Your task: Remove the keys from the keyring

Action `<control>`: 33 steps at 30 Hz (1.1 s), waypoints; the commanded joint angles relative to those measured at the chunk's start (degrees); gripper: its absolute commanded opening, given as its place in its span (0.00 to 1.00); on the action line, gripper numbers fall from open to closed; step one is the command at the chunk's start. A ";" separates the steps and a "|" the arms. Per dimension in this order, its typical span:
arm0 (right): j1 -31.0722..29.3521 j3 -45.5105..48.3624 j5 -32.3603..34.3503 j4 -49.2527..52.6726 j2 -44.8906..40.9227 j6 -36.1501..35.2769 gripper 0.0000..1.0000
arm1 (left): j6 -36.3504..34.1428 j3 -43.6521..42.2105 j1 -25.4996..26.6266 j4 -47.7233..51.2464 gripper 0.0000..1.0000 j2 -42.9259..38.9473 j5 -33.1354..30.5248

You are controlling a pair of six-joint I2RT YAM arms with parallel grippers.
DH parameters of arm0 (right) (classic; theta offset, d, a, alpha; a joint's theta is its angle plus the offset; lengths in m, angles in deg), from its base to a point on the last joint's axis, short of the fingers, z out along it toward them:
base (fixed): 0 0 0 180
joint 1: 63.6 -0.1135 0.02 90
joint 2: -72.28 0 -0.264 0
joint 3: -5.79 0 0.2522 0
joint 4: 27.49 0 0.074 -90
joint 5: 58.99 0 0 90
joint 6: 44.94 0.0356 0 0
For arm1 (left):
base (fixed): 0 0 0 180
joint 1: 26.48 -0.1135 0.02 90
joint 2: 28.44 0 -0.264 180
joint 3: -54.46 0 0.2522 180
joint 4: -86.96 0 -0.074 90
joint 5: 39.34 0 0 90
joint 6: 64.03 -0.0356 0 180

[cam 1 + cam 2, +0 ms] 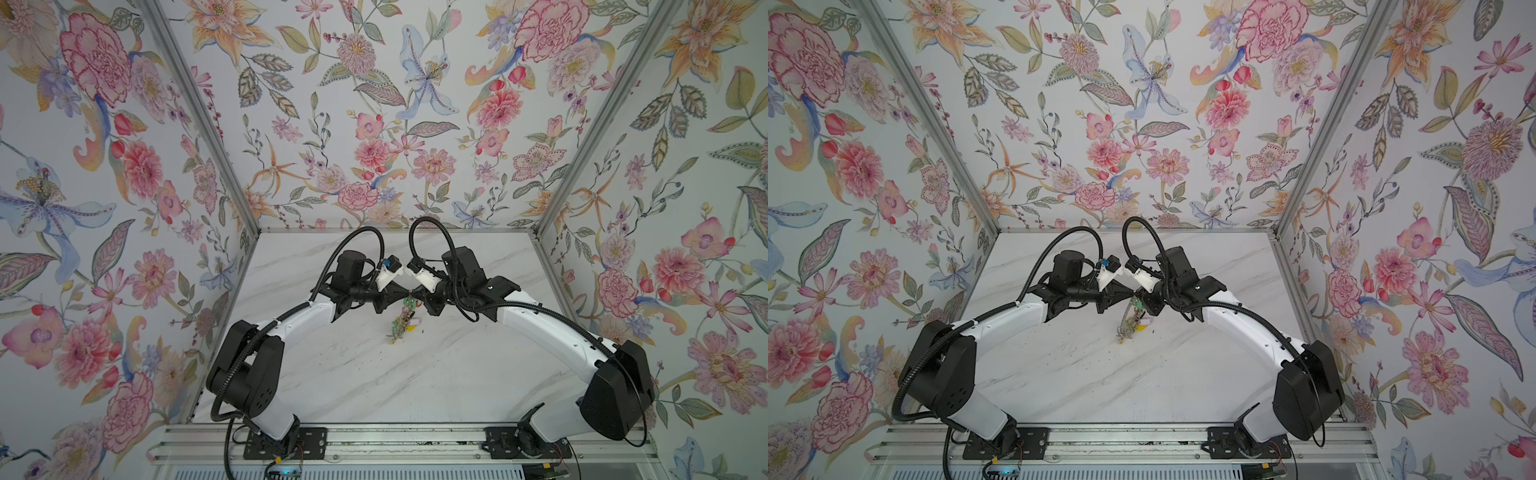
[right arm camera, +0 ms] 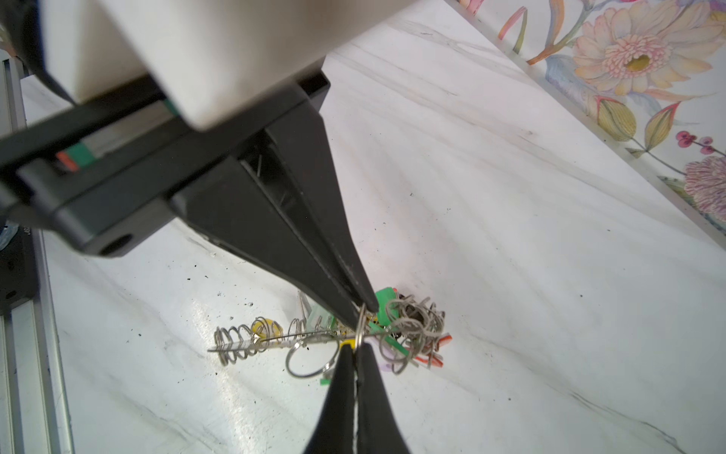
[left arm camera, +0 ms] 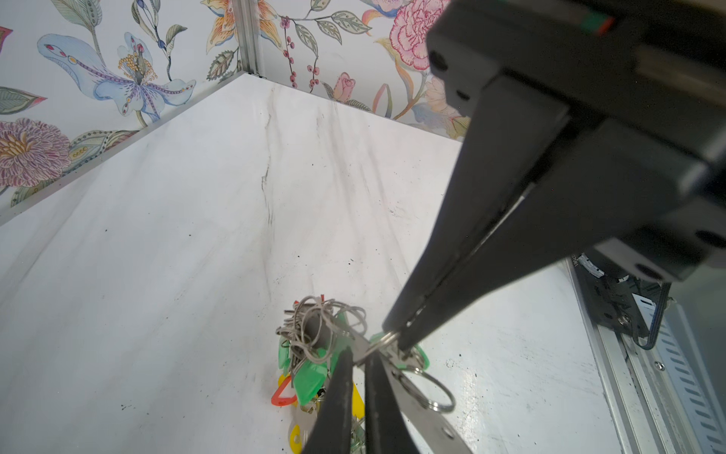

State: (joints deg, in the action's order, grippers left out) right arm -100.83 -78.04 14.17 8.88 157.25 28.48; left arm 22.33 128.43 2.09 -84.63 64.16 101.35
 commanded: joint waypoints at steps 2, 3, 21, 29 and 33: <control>-0.80 -2.10 -2.83 -3.04 0.95 -0.70 0.00 | -0.13 0.40 1.47 -2.64 0.03 1.44 1.17; -0.82 -2.14 -2.75 -3.40 1.26 -0.18 0.00 | 0.27 0.07 1.54 -3.31 0.02 1.31 1.24; 1.37 -0.96 -7.25 -3.45 1.35 0.34 0.00 | -6.28 0.16 1.56 -0.03 0.30 0.07 3.86; 3.09 0.07 -10.23 -4.15 1.35 1.11 0.00 | -9.75 -1.90 -1.88 -2.99 0.29 0.34 12.37; 3.13 0.43 -10.58 -4.34 1.22 1.10 0.00 | -11.74 -1.58 -3.49 -2.12 0.28 0.47 15.40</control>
State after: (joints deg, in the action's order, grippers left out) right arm -97.68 -77.80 5.95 7.86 158.12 29.40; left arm 13.72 126.83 -0.38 -86.97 64.77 111.08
